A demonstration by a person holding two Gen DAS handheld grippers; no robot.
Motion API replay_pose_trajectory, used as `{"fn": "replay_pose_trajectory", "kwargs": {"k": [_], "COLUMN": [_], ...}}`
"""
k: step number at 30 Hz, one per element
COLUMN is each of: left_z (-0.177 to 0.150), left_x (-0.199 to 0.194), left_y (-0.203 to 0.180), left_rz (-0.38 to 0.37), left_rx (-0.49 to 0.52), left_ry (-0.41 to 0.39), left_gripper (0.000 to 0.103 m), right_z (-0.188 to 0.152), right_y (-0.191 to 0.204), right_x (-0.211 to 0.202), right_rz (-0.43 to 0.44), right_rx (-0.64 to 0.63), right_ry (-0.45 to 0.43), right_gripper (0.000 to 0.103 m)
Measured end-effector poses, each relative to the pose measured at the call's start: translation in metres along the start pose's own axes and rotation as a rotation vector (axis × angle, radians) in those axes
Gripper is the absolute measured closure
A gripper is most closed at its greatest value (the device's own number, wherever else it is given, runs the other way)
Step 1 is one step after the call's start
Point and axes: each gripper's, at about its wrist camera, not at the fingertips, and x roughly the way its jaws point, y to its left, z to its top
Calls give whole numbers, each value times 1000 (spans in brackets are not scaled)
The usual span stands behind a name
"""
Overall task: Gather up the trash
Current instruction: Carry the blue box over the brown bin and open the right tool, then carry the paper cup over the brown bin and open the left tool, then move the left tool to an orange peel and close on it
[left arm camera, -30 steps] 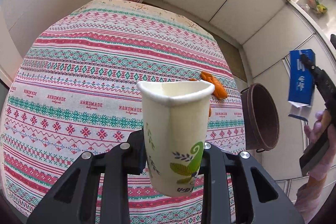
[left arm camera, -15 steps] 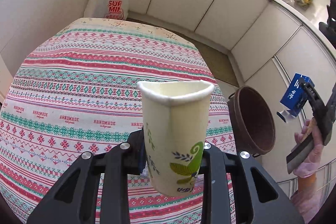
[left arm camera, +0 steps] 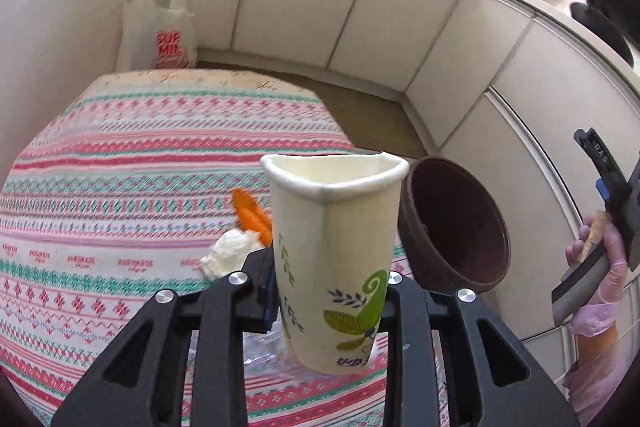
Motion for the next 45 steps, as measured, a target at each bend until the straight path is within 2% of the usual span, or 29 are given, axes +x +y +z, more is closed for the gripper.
{"fn": "replay_pose_trajectory", "kwargs": {"k": [4,11,15,19,26,28,30,33,43,45], "left_z": [17,58,72,73,62,59,57,54,48,49], "left_x": [10,25,43,70,111,120,125,125,115,114], "left_y": [-39,-146,-199,-240,-269,-273,-275,-280,-274,-269], "left_rz": [-66,-190,-223,-209,-183,-186,-186,-179,-109,-93], "left_rx": [7,82,124,178,232,231,225,246,317,314], "left_ry": [-17,-77,-70,-40,48,78,88,86,50,47], "left_gripper": [75,75,74,74,73,66,48,41,30,25], "right_z": [11,18,17,12,7,7,6,8,6,5], "right_y": [-40,-112,-141,-156,-159,-158,-157,-152,-140,-137], "right_x": [-2,0,7,18,32,33,32,34,32,31], "right_rz": [-62,-159,-195,-190,-208,-207,-207,-207,-193,-189], "right_rx": [80,184,227,269,261,264,258,245,208,199], "right_ry": [10,32,61,121,164,171,174,172,182,189], "right_gripper": [7,7,7,7,7,7,7,7,7,7]}}
